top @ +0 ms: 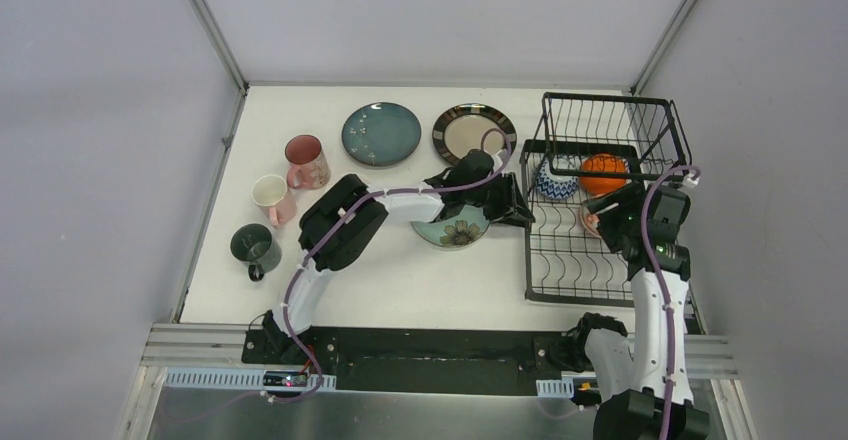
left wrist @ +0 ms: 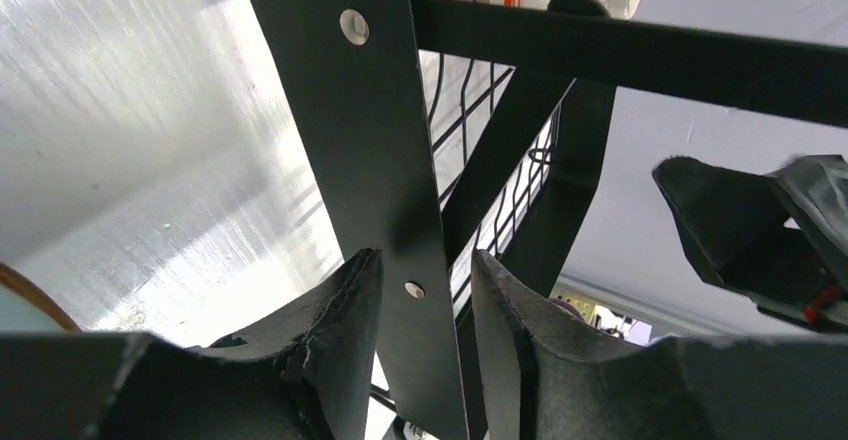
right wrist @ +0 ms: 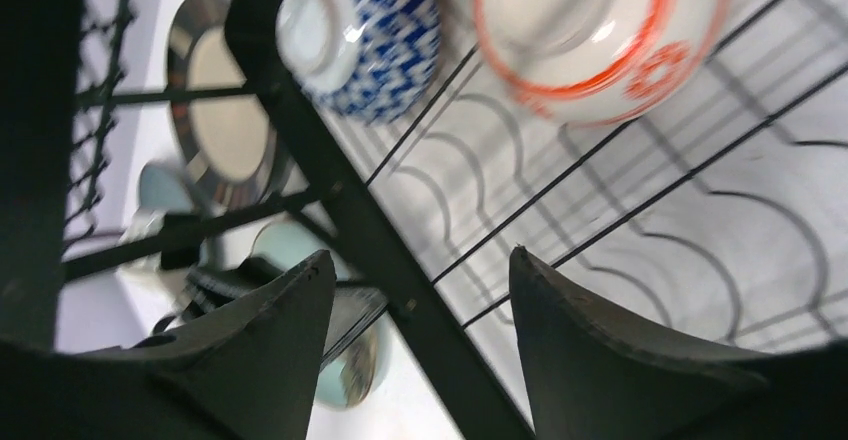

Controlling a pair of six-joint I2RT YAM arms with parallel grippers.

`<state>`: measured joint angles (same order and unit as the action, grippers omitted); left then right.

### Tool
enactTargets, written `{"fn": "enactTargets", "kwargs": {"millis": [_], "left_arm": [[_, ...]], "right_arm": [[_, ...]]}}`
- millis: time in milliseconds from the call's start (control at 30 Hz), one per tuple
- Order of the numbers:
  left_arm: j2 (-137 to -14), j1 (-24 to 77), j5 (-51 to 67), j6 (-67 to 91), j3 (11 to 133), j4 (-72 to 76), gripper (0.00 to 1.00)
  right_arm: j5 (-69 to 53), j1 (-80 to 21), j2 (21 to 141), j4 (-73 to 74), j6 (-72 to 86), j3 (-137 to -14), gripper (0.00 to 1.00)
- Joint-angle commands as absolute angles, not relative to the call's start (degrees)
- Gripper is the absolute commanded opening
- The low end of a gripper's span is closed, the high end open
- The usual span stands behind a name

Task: Load the mixed dishes into the dish rack
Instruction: Move the dish rack to the corner of the board.

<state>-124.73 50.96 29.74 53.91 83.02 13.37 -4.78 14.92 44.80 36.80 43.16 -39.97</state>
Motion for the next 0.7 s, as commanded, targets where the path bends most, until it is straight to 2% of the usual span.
{"fn": "enactTargets", "kwargs": {"millis": [0,267,467,500,533,667], "left_arm": [[-119.77,51.60,26.28,50.52,81.83,12.30,0.42],[-108.74,49.81,15.27,45.15,74.13,3.51,0.66],[-99.60,45.62,7.33,37.22,73.21,-12.46,0.79],[-97.97,44.76,5.74,35.87,72.95,-15.26,0.84],[-96.43,43.87,4.07,34.45,72.81,-17.96,0.96],[-91.75,39.38,-3.18,28.31,74.10,-30.15,0.99]], "right_arm": [[-18.16,12.68,41.51,35.02,45.98,-39.49,0.66],[-18.61,5.65,38.11,37.36,42.45,-39.09,0.66],[-16.04,-6.18,36.93,34.47,43.83,-35.84,0.66],[-14.85,-8.44,37.06,34.04,43.85,-35.59,0.66],[-13.46,-10.93,37.39,34.01,43.79,-35.46,0.66],[-8.92,-18.02,39.04,33.74,42.58,-36.10,0.66]]}}
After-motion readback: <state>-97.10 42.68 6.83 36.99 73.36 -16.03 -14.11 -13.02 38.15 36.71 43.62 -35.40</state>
